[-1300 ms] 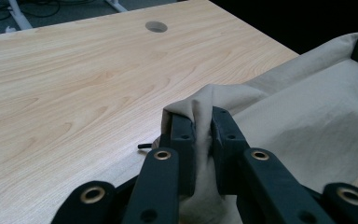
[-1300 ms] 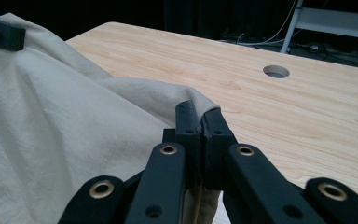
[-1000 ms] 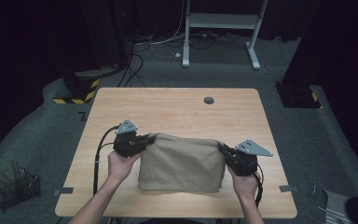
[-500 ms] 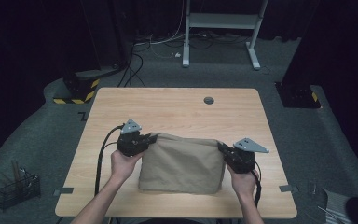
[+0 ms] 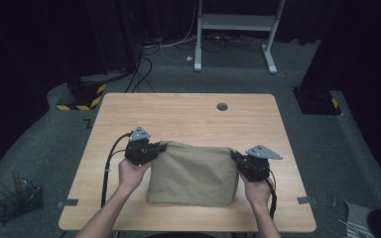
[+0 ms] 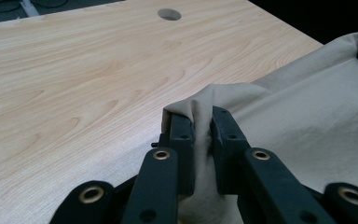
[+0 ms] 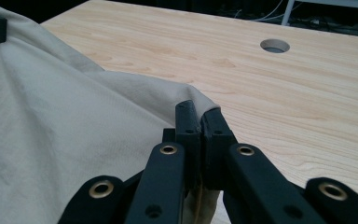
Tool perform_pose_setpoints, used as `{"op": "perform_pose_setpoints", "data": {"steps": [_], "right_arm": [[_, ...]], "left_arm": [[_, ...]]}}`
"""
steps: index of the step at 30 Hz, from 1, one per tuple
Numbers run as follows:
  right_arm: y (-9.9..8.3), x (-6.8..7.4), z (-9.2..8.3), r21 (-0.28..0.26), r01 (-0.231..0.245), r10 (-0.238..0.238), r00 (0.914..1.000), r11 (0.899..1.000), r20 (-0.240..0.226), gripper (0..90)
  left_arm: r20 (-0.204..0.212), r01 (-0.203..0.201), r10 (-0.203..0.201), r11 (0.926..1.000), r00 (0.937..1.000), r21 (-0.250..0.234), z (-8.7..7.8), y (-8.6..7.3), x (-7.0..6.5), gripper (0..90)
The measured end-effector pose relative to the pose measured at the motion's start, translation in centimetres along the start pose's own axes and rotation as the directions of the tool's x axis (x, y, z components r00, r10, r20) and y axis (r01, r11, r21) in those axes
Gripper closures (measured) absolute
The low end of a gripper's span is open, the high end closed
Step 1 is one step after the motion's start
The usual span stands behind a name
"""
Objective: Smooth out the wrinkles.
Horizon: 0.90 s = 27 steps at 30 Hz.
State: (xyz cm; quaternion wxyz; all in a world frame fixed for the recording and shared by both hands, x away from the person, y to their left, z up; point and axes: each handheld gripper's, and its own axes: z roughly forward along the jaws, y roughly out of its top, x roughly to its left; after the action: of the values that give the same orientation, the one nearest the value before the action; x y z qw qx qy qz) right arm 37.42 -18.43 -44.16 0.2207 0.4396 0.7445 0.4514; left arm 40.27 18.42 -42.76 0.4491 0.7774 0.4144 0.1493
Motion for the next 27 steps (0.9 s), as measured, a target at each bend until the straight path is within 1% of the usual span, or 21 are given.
{"op": "perform_pose_setpoints", "data": {"steps": [9, 12, 15, 17, 19, 27], "right_arm": [[0.0, -0.2, 0.6, 0.012, 0.001, -0.001, 1.0000, 1.000, 0.007, 87.4], [-0.1, -0.3, 0.8, 0.018, -0.008, 0.008, 0.9999, 1.000, 0.007, 87.3], [-0.1, -0.4, 0.9, 0.018, -0.011, 0.011, 0.9999, 1.000, 0.007, 87.3], [-0.2, -0.4, 1.0, 0.020, -0.009, 0.009, 0.9999, 1.000, 0.009, 87.3], [-0.2, -0.5, 1.2, 0.023, -0.006, 0.006, 0.9999, 1.000, 0.012, 87.3], [-0.4, -0.7, 1.7, 0.033, -0.015, 0.014, 0.9998, 0.999, 0.017, 87.3]], "left_arm": [[0.001, 0.014, -0.014, 0.9999, 0.9999, 0.009, 0.5, -0.1, 0.4, 80.8], [0.009, 0.037, -0.037, 0.9993, 0.9993, 0.007, 0.7, -0.2, 0.6, 80.8], [0.014, 0.048, -0.048, 0.9988, 0.9987, 0.011, 0.9, -0.2, 0.8, 80.9], [0.009, 0.043, -0.043, 0.9990, 0.9990, 0.013, 1.0, -0.2, 0.8, 80.9], [-0.001, 0.029, -0.029, 0.9994, 0.9996, 0.017, 1.1, -0.2, 0.7, 80.9], [-0.007, 0.033, -0.033, 0.9991, 0.9994, 0.026, 1.6, -0.2, 0.9, 80.8]]}}
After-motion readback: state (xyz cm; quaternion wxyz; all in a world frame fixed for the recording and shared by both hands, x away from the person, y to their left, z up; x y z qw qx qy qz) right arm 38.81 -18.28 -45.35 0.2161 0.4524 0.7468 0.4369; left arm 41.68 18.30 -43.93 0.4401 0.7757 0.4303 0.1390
